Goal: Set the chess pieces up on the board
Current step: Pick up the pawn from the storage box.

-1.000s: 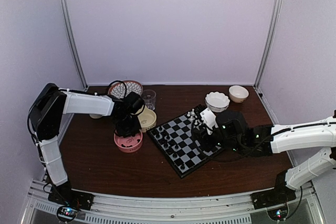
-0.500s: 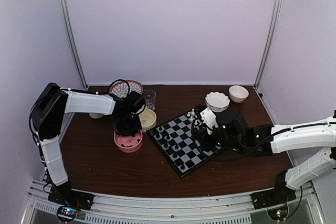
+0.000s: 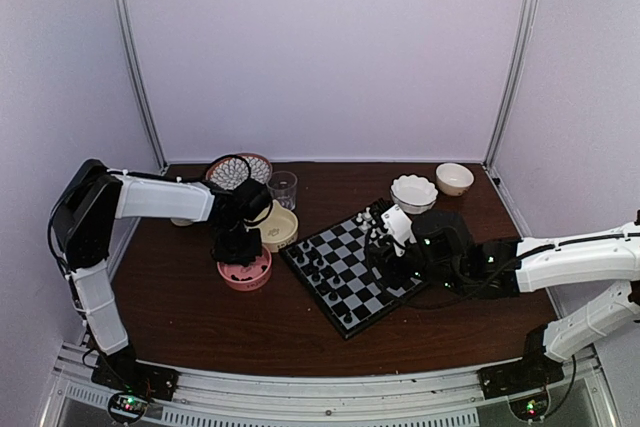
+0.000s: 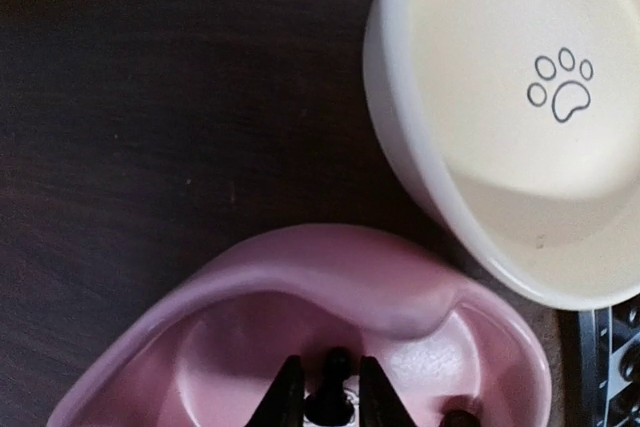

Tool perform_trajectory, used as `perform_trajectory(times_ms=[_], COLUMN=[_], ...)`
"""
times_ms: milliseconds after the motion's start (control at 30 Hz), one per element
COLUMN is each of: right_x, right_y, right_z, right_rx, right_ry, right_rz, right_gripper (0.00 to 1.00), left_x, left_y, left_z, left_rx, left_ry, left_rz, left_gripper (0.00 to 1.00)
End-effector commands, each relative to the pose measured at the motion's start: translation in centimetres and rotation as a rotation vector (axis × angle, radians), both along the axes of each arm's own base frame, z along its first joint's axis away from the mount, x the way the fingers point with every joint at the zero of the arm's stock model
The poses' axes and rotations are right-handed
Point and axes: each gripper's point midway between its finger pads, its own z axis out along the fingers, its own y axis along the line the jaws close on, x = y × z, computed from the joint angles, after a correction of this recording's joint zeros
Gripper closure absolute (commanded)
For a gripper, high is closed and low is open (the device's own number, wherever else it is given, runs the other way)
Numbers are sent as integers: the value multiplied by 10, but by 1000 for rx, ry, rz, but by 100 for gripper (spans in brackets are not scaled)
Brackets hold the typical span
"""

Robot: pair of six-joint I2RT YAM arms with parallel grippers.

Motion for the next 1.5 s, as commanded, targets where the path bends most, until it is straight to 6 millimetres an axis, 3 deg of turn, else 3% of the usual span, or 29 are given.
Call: perform_trajectory(times_ms=[0,300,833,967,1200,1467], right_x=[0,0,0,0,0,-1], right_y=[0,0,0,0,1,1], right_z=[2,3,3,4,3,6], right_rx=[21,21,23,24,23,30], right_ry=[-5,-7,-6,-8,-5,-5], right_rz=[5,2,3,3,6,9], right_gripper=[61,61,61,61,61,61], left_x=[-6,-8,-14,-17,-16,-12], left_y=[3,-2,18,18,8,-10], left_z=[3,-11,-23,-23,-3,32], left_rx=[26,33,147,145,153,39], left_ry=[26,83,119,125,58,-46], left_rz=[-76,-108,-98,-110,-162,-242], left_gripper=[77,77,77,85,85,86])
